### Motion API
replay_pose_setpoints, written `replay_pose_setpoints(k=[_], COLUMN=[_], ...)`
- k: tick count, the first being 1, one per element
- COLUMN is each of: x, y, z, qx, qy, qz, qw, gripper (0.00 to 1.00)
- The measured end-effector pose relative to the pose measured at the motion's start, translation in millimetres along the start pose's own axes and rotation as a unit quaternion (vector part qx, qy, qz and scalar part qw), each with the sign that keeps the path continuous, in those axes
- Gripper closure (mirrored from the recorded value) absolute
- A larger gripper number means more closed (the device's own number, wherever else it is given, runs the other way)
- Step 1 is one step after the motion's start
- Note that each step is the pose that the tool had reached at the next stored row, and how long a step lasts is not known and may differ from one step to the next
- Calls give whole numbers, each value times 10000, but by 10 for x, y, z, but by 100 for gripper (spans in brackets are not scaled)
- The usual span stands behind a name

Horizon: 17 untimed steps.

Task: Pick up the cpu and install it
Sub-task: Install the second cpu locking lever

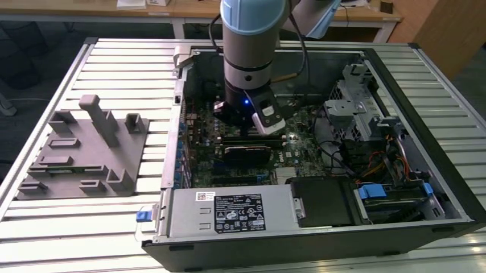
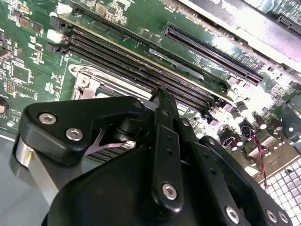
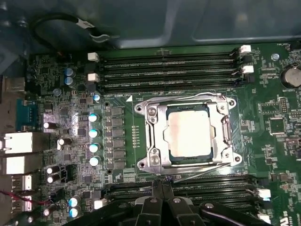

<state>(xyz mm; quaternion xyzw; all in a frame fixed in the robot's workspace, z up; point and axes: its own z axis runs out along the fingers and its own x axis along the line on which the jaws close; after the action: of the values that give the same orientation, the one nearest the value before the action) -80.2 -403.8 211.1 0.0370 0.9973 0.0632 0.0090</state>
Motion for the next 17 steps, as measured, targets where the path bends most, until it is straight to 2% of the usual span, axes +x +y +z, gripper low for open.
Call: replay_pose_setpoints(k=[5, 11, 15, 17], x=[16, 22, 32, 35], y=[-42, -116, -138, -160], z=[18, 56, 70, 81], qx=[-207, -377, -604, -674], qy=[16, 29, 45, 50], qz=[1, 2, 5, 7], qw=[9998, 9993, 9982, 9977], gripper=[89, 89, 89, 89])
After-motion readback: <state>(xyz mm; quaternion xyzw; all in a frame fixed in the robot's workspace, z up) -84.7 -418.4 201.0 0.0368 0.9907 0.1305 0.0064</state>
